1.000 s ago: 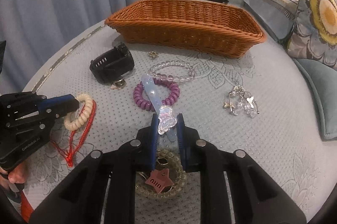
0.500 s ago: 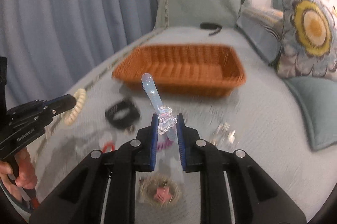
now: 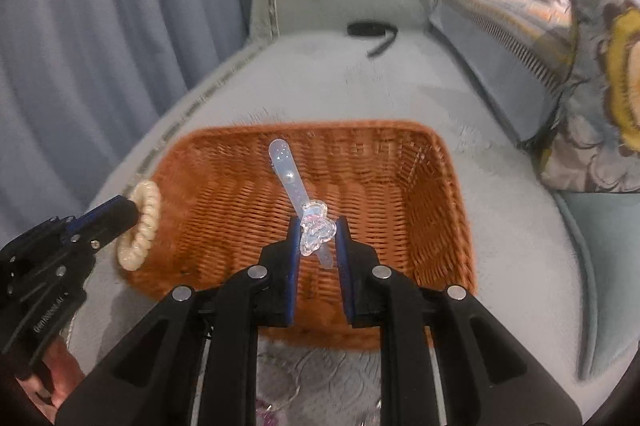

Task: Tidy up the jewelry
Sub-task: 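Carry both held items into the wicker basket and open both tools, then grasp the red string loop with left tool while right tool grasps the clear bead bracelet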

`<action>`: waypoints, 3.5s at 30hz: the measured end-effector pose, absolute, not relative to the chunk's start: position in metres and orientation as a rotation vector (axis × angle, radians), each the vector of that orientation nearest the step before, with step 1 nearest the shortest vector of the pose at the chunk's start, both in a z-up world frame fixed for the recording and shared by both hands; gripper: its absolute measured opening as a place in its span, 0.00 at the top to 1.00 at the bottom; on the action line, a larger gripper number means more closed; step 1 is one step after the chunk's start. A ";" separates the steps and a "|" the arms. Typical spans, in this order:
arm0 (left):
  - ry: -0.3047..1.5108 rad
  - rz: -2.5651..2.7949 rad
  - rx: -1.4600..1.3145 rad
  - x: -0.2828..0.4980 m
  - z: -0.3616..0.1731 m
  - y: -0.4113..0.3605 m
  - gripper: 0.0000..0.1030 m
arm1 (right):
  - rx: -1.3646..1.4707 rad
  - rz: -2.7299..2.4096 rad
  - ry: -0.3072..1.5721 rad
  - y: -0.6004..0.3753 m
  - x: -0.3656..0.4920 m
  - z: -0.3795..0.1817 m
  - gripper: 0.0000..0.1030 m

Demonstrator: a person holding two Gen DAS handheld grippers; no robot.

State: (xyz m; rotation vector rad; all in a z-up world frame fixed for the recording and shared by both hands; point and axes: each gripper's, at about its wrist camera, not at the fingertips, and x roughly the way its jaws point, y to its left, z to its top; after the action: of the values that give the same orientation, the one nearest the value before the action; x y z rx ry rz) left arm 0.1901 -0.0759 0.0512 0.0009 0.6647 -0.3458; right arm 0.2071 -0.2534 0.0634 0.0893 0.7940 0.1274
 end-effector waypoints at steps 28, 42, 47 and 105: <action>0.583 -0.424 -0.079 0.087 0.088 -0.036 0.60 | 0.192 0.210 0.769 -0.282 0.102 0.075 0.63; 0.669 -0.456 -0.130 -0.009 0.037 -0.022 0.60 | 0.206 0.249 0.747 -0.275 -0.023 0.035 0.63; 0.717 -0.451 -0.101 -0.014 0.008 -0.024 0.60 | 0.164 0.292 0.779 -0.259 -0.034 0.016 0.66; 0.762 -0.345 0.114 -0.012 -0.036 -0.062 0.95 | 0.145 0.222 0.718 -0.261 -0.026 0.005 0.92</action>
State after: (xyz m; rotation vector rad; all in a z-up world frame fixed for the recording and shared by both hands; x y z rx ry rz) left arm -0.0124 -0.0619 -0.0364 0.1141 0.7621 -0.3449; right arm -0.0261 -0.2610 0.0054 0.1448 0.7178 0.2216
